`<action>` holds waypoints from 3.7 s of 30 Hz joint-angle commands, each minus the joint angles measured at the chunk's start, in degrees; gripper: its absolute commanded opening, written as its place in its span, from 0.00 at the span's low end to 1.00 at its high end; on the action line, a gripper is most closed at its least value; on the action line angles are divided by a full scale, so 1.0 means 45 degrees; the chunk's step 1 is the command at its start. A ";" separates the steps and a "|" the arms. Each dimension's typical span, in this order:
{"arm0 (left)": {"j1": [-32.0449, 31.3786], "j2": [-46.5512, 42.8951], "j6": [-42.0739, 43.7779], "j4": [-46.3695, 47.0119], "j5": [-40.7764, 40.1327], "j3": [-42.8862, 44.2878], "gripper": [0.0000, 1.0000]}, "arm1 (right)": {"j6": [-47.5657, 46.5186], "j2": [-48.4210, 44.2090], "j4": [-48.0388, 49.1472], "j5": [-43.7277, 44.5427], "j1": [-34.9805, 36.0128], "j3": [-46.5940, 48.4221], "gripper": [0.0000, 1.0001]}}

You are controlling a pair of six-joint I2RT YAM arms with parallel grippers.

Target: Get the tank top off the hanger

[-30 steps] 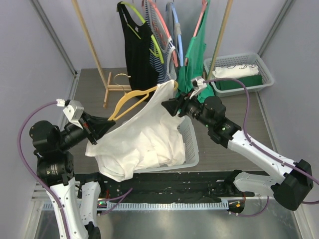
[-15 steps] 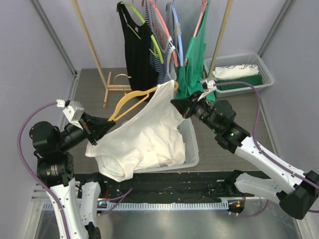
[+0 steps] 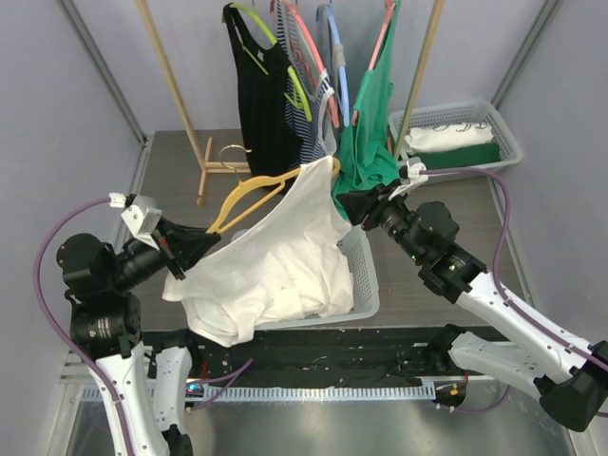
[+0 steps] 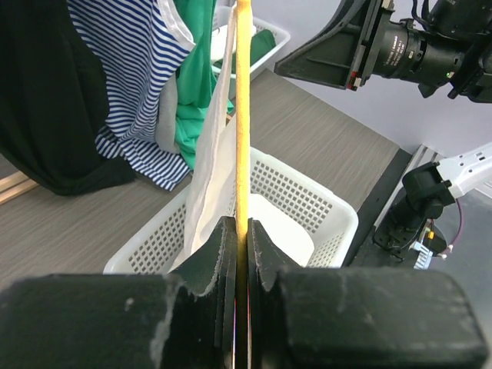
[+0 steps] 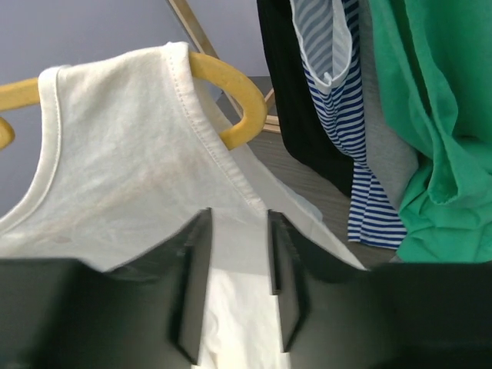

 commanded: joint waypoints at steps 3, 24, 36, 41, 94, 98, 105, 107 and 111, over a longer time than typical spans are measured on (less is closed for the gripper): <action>0.0068 -0.0126 0.0035 0.0217 0.0416 0.0156 0.00 | -0.0286 0.0559 0.1420 -0.1722 0.0030 -0.0010 0.51; 0.0068 -0.0028 -0.0083 0.0197 0.0534 0.0292 0.00 | -0.0422 0.1637 0.1956 -0.3190 0.0030 0.0575 0.46; 0.0068 0.0129 -0.0102 0.0178 0.0612 0.0507 0.00 | -0.1420 0.0404 0.2260 0.0309 0.0030 -0.0948 0.68; 0.0068 0.0090 -0.0102 0.0138 0.0593 0.0585 0.00 | -0.1088 0.1244 0.3101 -0.0629 0.0030 -0.0675 0.68; 0.0068 -0.0164 0.2549 -0.1517 0.1370 0.0448 0.00 | 0.1079 -0.1470 -0.0394 0.5124 -0.0594 0.0556 0.01; 0.0068 -0.0301 0.3274 -0.2457 0.2037 0.0838 0.00 | 0.1334 -0.1704 -0.0413 0.5854 -0.1179 0.0750 0.01; 0.0068 -0.0281 0.3765 -0.3435 0.2408 0.1736 0.00 | 0.1627 -0.1450 -0.1565 0.6654 -0.1766 0.1083 0.01; 0.0068 -0.0262 0.3746 -0.3553 0.2487 0.2068 0.00 | 0.1802 -0.1450 -0.1953 0.6480 -0.2038 0.1025 0.01; 0.0068 -0.0243 0.3707 -0.3418 0.2390 0.2401 0.00 | 0.1959 -0.1626 -0.2482 0.6362 -0.2215 0.0655 0.01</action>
